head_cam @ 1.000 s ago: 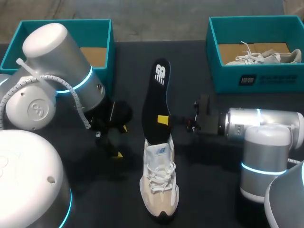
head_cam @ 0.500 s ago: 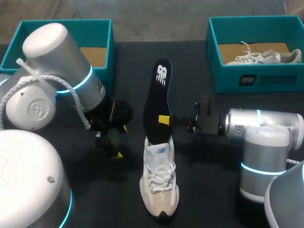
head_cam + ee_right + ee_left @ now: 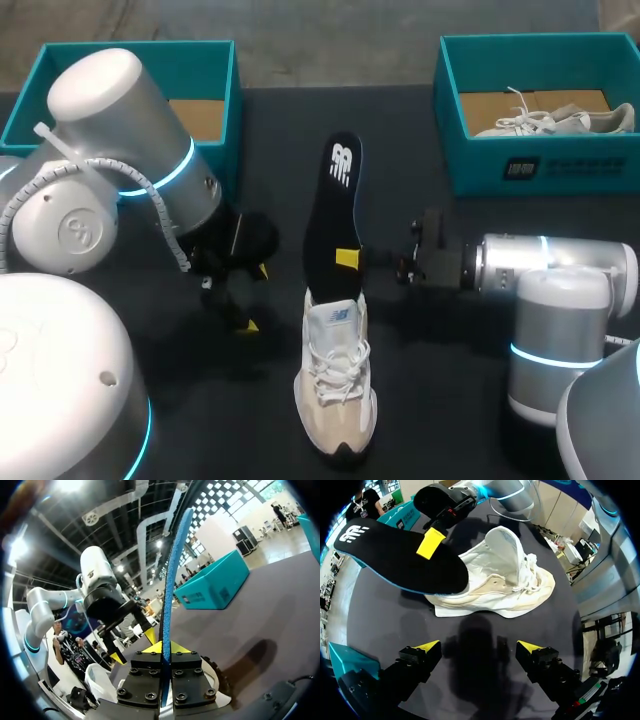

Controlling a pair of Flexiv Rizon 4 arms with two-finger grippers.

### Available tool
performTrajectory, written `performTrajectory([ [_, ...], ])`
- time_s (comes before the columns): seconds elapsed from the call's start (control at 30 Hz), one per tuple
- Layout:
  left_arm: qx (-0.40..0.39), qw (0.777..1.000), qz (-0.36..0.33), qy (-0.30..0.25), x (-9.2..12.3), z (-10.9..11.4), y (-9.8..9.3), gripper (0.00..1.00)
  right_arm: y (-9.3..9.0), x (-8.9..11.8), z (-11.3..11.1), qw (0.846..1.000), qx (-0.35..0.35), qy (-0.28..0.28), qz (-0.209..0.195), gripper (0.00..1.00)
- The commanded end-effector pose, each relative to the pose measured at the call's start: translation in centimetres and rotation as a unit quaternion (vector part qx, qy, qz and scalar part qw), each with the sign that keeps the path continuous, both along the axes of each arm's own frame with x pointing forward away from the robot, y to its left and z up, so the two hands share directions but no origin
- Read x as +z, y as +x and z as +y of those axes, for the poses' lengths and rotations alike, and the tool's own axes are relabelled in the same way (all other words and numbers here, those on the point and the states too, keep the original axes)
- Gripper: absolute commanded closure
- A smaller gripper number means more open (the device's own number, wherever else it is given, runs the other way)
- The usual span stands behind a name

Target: Take the shoe out of the shoebox, open the shoe tongue, remove and reinsert the insole, then place the shoe into the shoebox

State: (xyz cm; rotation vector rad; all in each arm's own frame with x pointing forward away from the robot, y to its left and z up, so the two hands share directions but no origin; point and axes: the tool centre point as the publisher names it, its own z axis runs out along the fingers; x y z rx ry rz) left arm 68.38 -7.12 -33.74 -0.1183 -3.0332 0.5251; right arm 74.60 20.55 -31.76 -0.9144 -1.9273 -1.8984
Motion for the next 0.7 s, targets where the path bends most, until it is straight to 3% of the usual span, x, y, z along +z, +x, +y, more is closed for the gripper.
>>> performTrajectory([
  [0.03, 0.000, 1.000, 0.000, 0.000, -0.1, -0.1, 0.0, 0.00, -0.3, -0.3, -0.2, 1.000, 0.003, 0.003, -0.004, 1.00],
  [0.7, 0.000, 1.000, 0.000, 0.000, -0.1, -0.1, 0.0, 0.00, -1.4, -2.0, 0.2, 0.999, 0.018, 0.022, 0.025, 1.00],
])
